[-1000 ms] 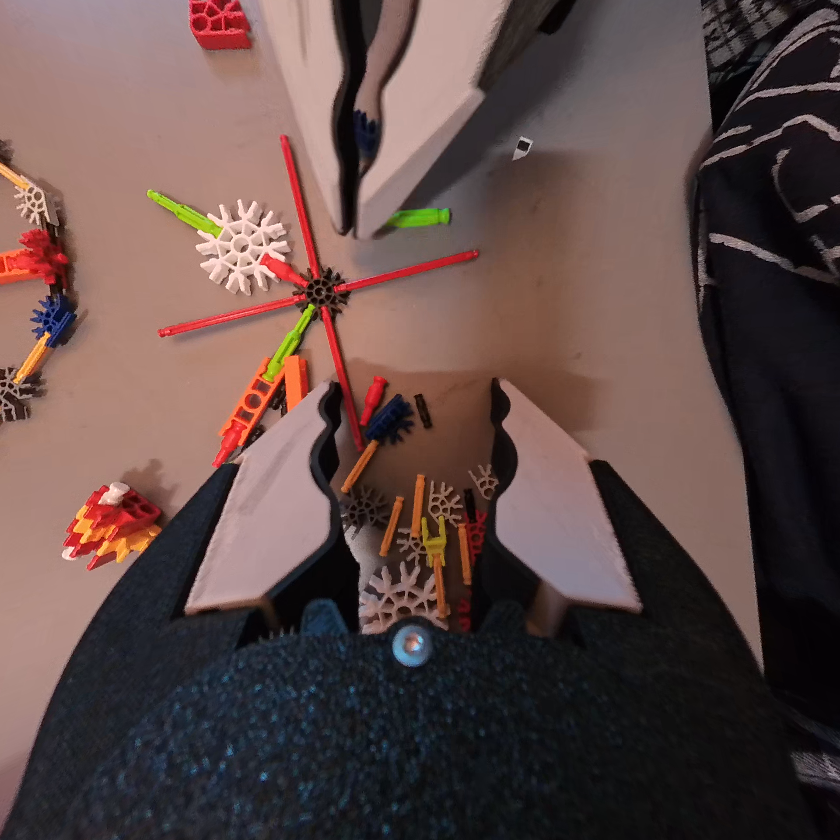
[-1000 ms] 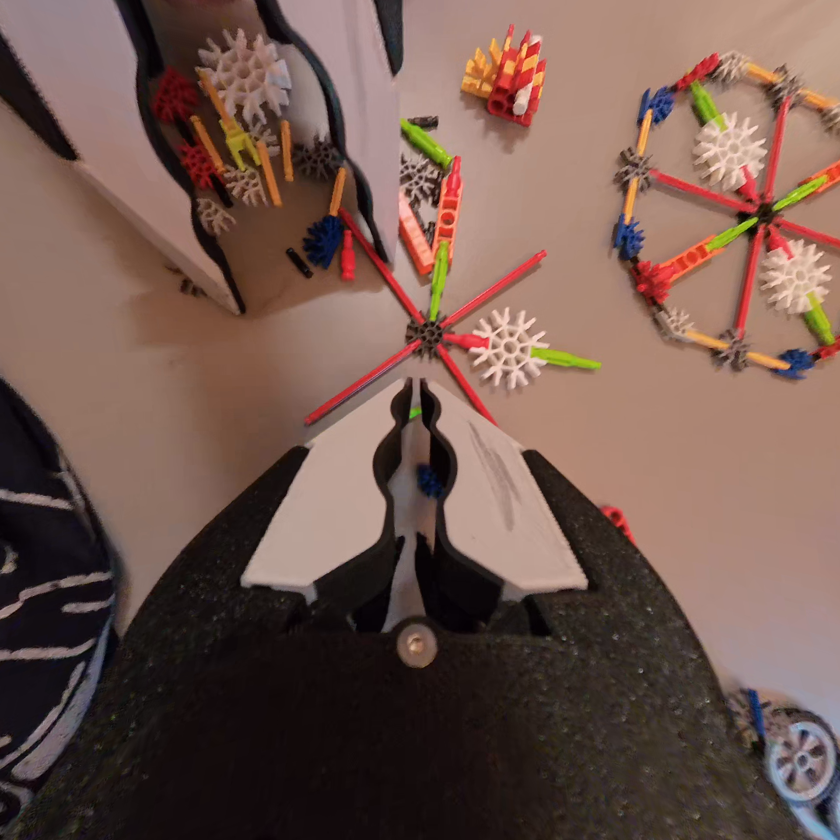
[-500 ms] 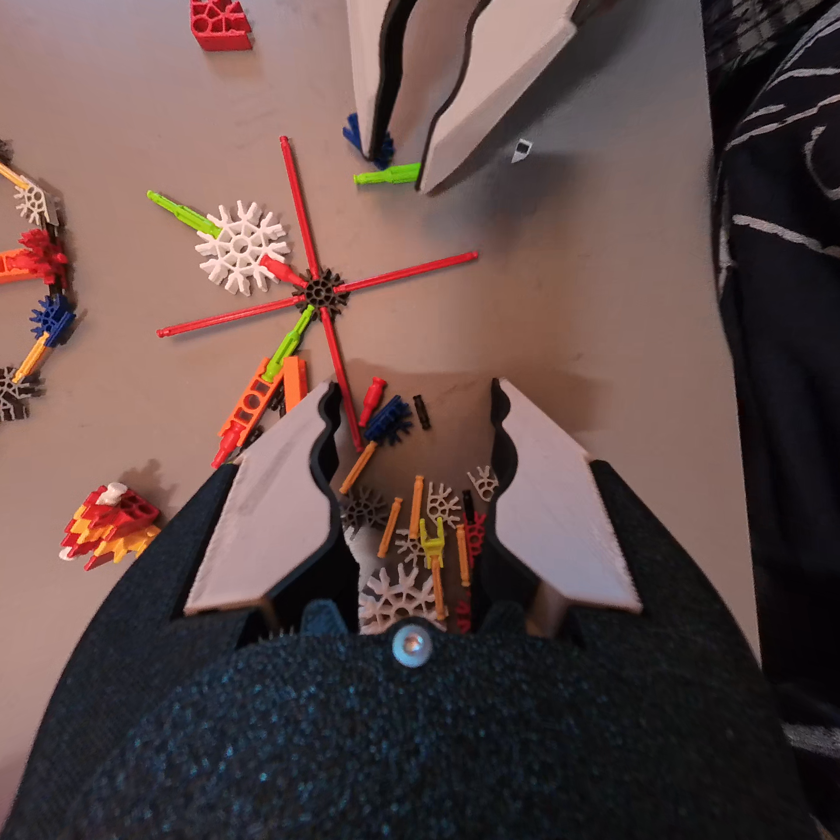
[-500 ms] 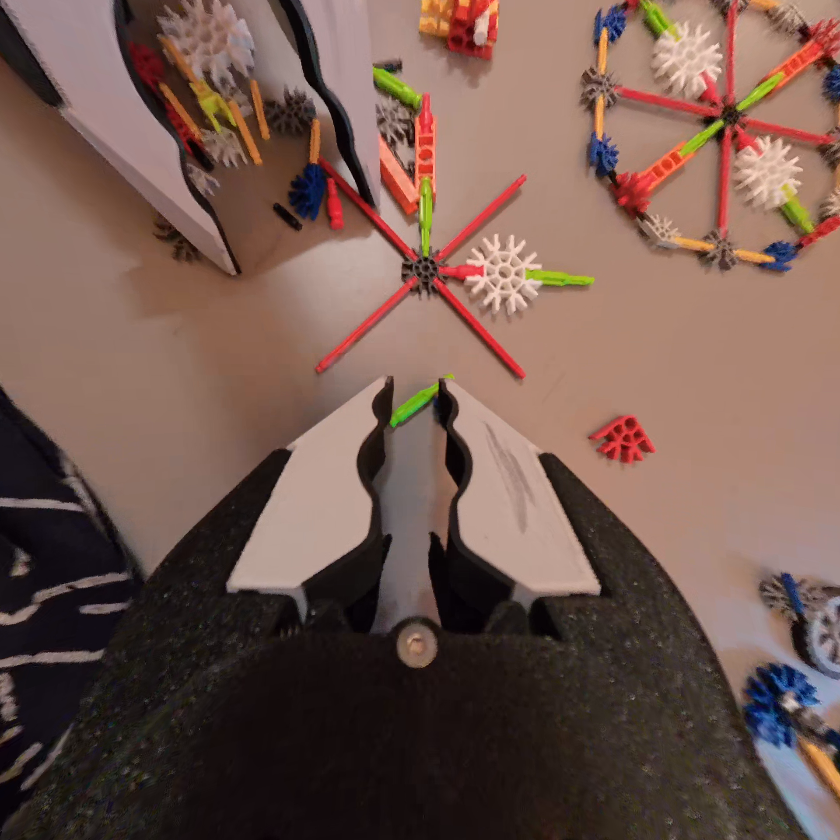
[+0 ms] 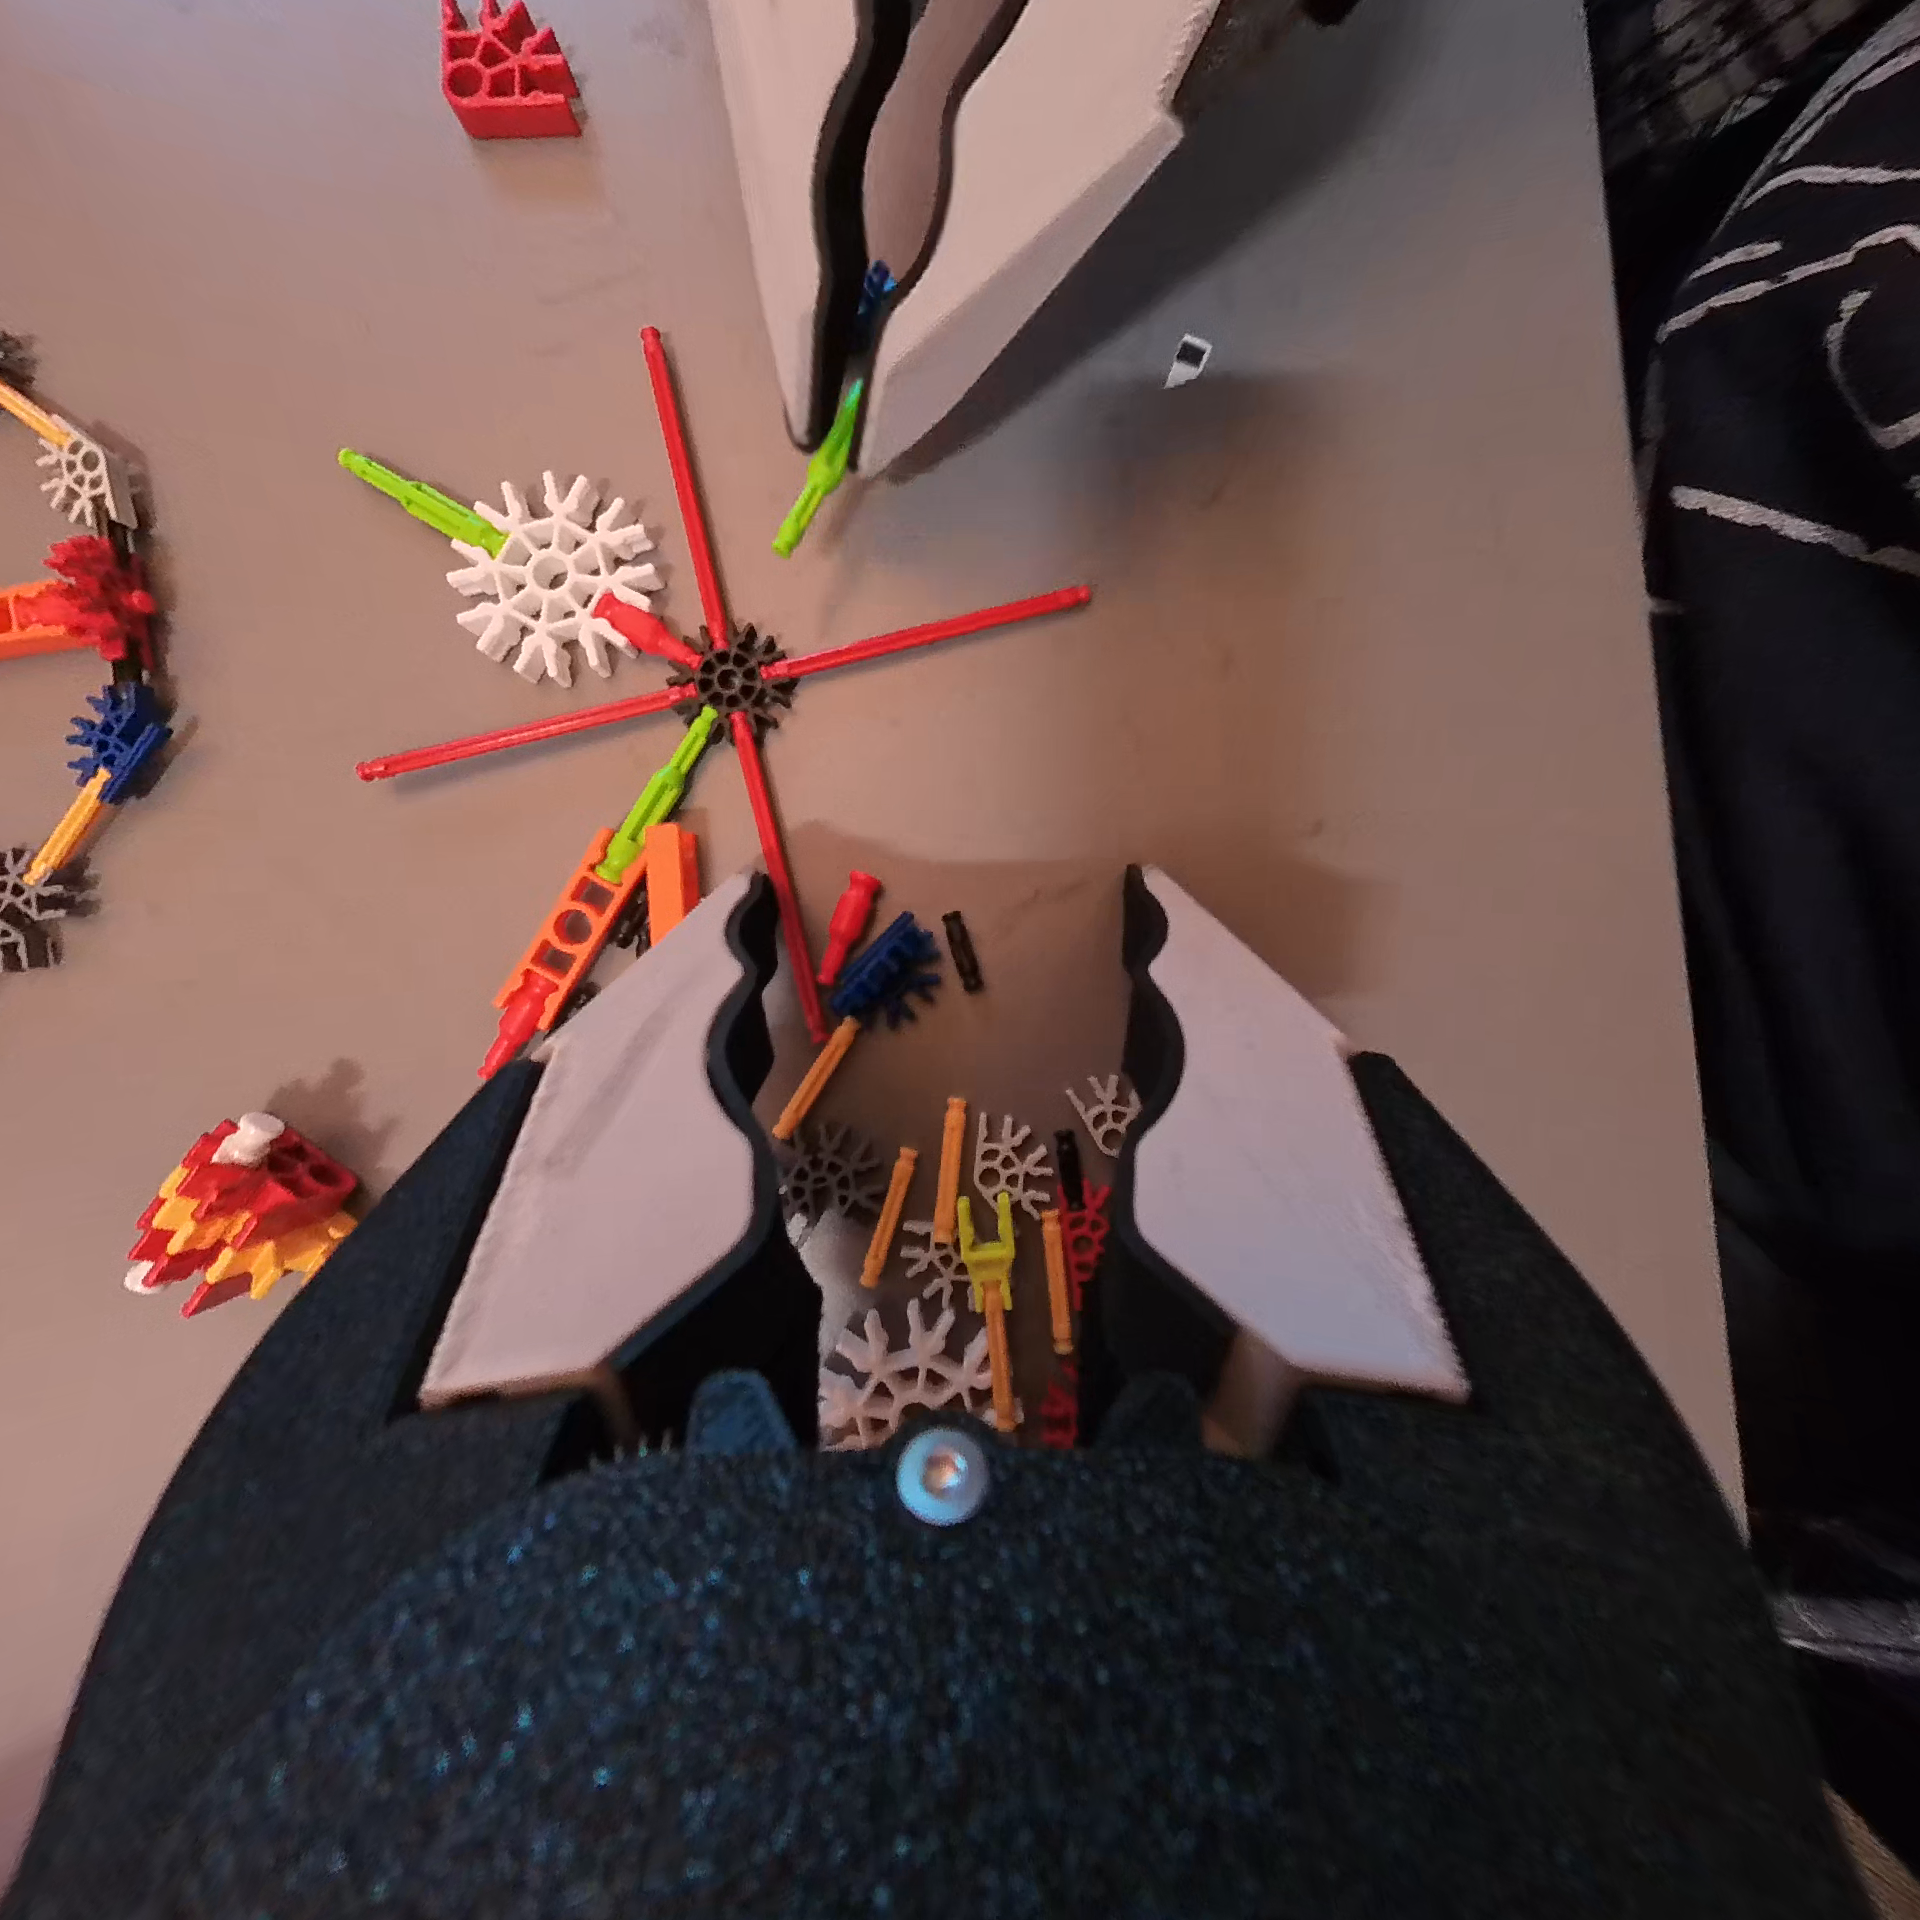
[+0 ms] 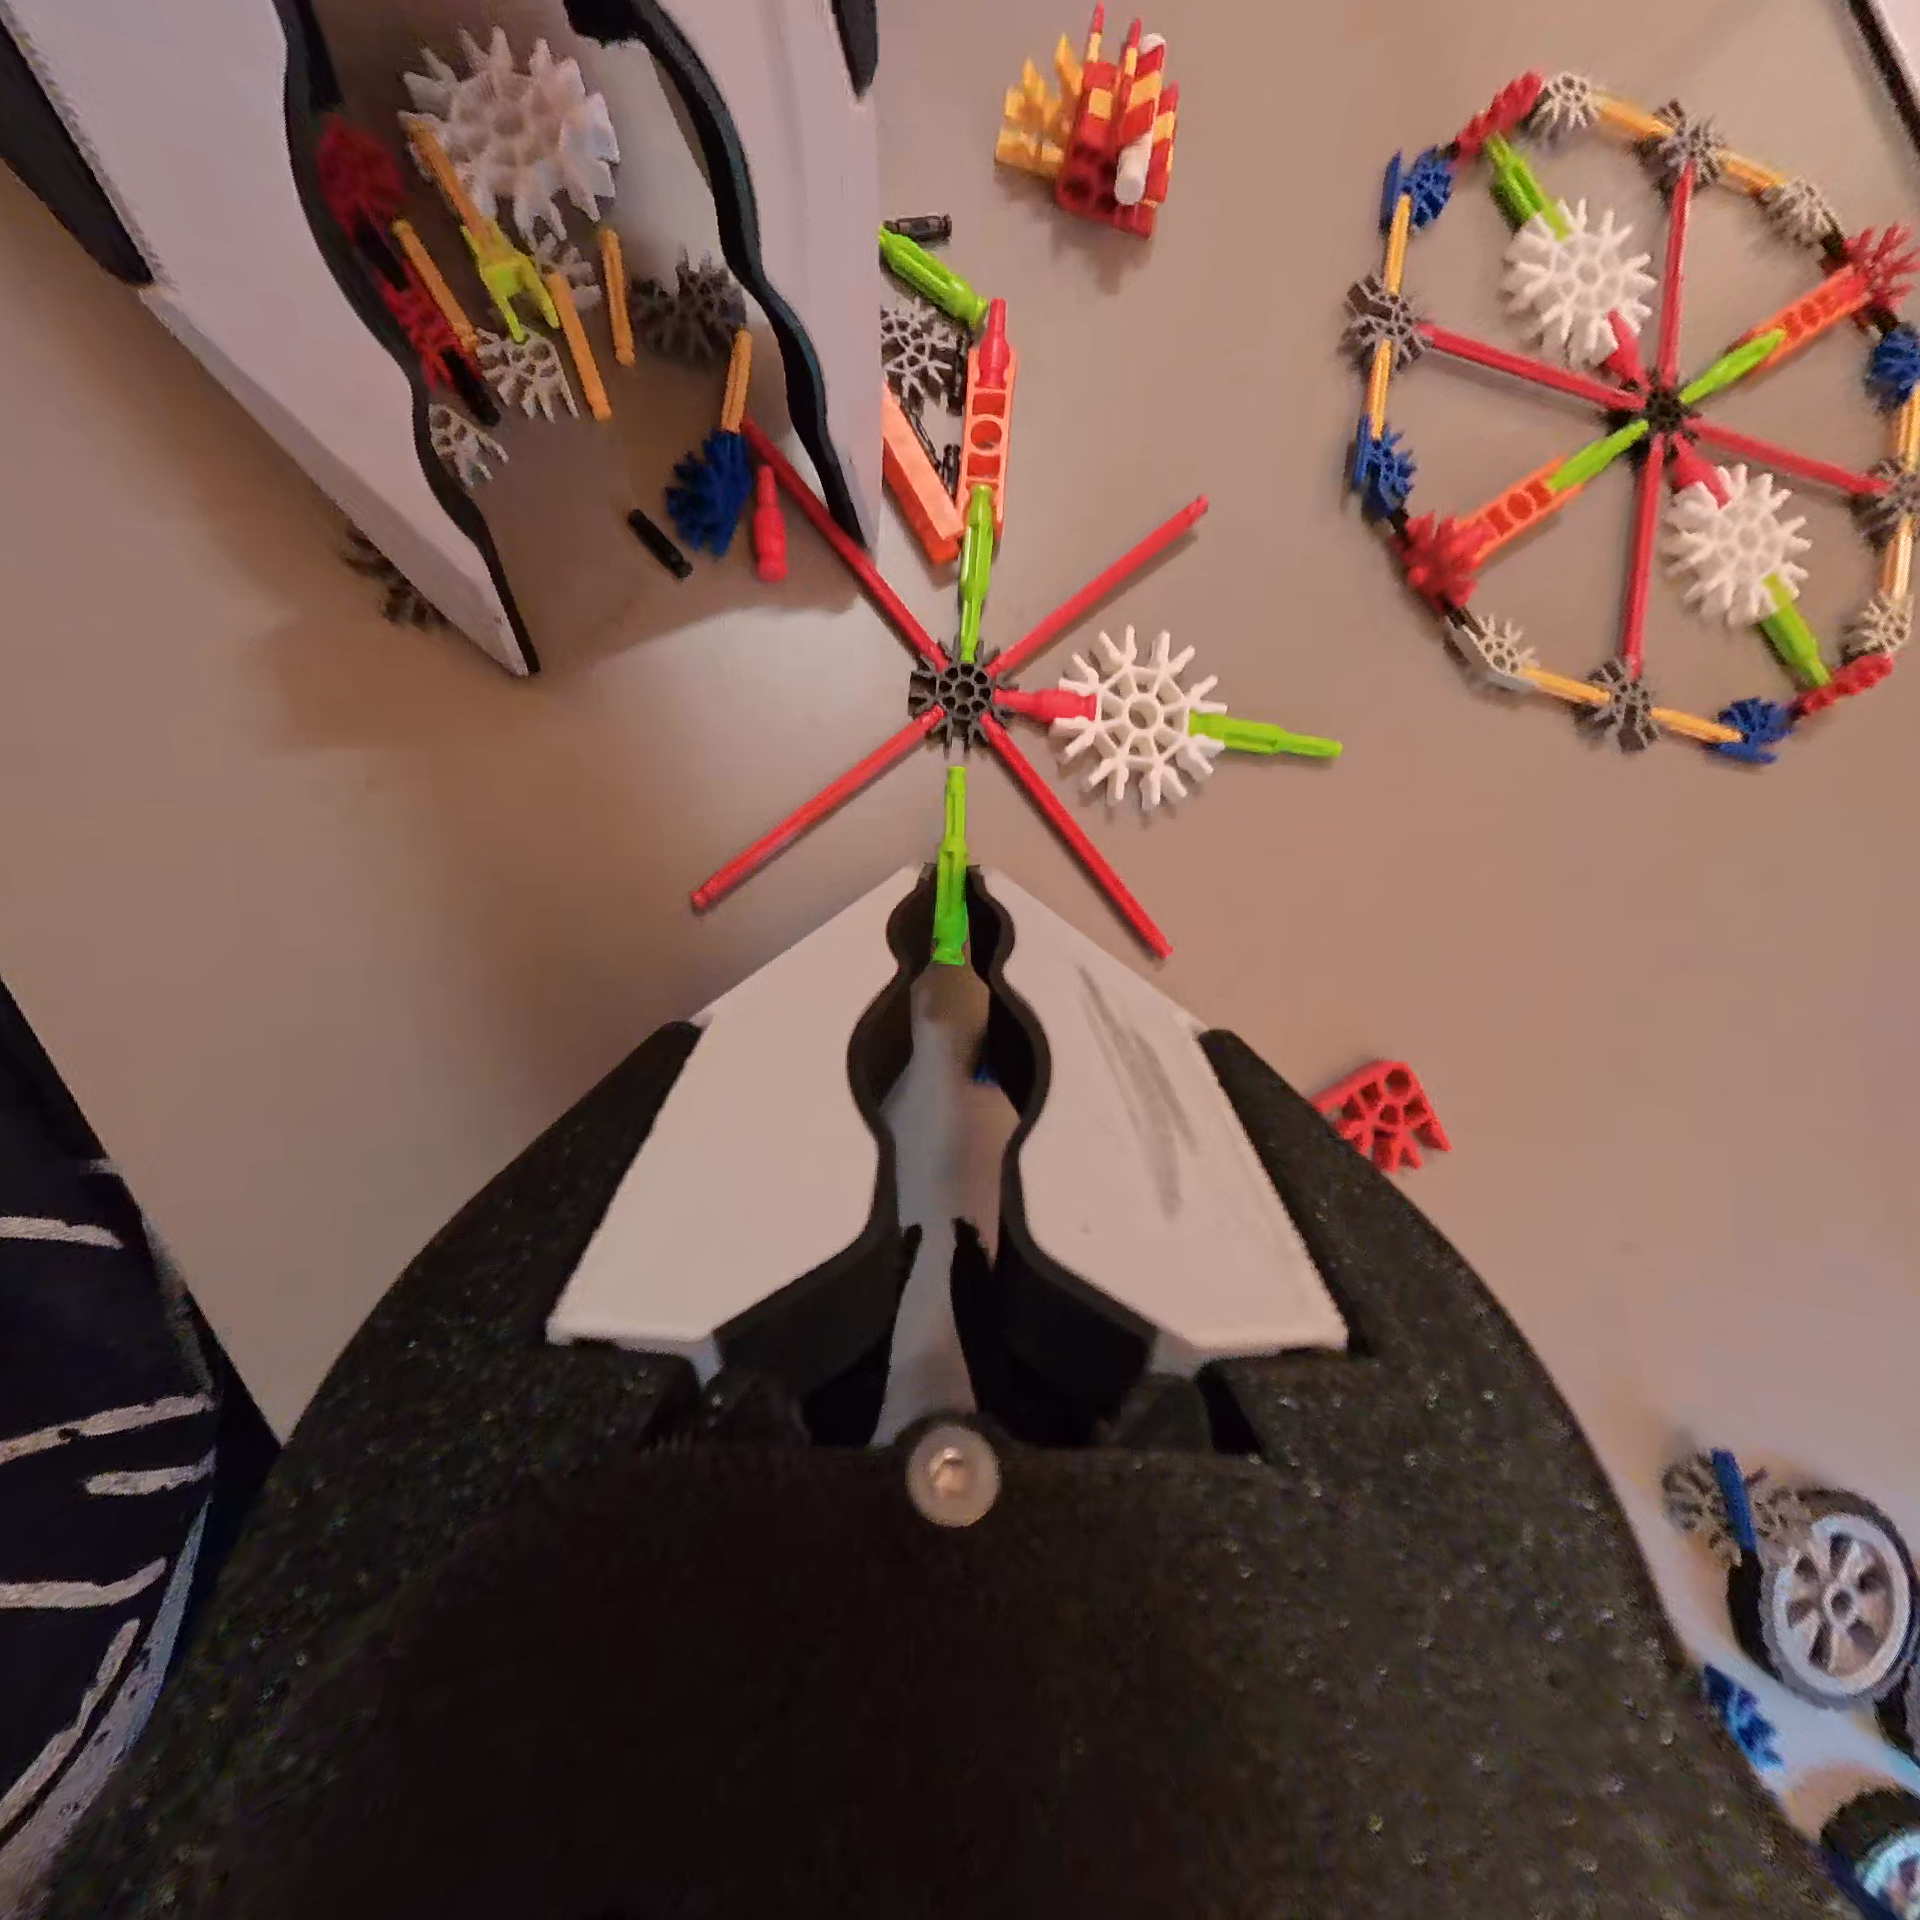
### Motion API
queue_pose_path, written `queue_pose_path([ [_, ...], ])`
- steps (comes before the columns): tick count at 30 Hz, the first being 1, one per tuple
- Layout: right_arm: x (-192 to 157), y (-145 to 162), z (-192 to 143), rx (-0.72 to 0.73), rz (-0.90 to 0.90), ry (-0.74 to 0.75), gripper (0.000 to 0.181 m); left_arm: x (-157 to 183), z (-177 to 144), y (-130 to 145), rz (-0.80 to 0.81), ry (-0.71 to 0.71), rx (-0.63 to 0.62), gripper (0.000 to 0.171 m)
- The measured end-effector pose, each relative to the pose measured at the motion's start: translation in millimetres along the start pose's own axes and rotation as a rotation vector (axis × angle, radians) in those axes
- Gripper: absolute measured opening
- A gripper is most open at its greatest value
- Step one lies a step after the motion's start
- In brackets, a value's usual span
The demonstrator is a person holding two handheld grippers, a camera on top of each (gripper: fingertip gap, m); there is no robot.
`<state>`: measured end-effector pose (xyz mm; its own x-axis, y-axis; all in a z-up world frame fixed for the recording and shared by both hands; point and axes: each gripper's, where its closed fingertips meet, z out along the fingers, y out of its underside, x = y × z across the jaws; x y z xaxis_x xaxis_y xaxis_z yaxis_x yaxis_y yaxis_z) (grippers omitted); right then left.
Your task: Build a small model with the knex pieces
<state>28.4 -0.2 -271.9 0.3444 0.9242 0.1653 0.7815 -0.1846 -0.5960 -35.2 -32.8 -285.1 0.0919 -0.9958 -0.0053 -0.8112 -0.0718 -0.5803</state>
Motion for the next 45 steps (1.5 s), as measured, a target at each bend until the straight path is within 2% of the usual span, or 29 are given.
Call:
queue_pose_path([
  [14, 1, -4, 19, -0.028, -0.027, -0.039, 0.005, 1, -1, -1, 0.004, 0.004, 0.012, 0.067],
  [17, 5, -5, 17, -0.028, -0.028, -0.020, 0.026, 2, -1, -1, 0.004, 0.005, 0.012, 0.068],
  [19, 8, -11, 12, -0.005, -0.039, -0.007, 0.023, 2, -1, -2, 0.005, 0.005, 0.011, 0.068],
  [22, 7, -22, 10, 0.035, -0.063, -0.013, 0.000, 2, -1, -2, 0.005, 0.005, 0.010, 0.068],
  [27, 3, -18, 23, -0.007, -0.087, -0.048, 0.000, 3, -1, -2, 0.005, 0.006, 0.010, 0.069],
  [36, 1, -18, 25, -0.021, -0.085, -0.077, 0.000, 3, -1, -2, 0.006, 0.006, 0.011, 0.069],
  [45, 1, -18, 27, -0.129, -0.140, -0.147, 0.000, 2, -1, -2, 0.006, 0.007, 0.011, 0.069],
])
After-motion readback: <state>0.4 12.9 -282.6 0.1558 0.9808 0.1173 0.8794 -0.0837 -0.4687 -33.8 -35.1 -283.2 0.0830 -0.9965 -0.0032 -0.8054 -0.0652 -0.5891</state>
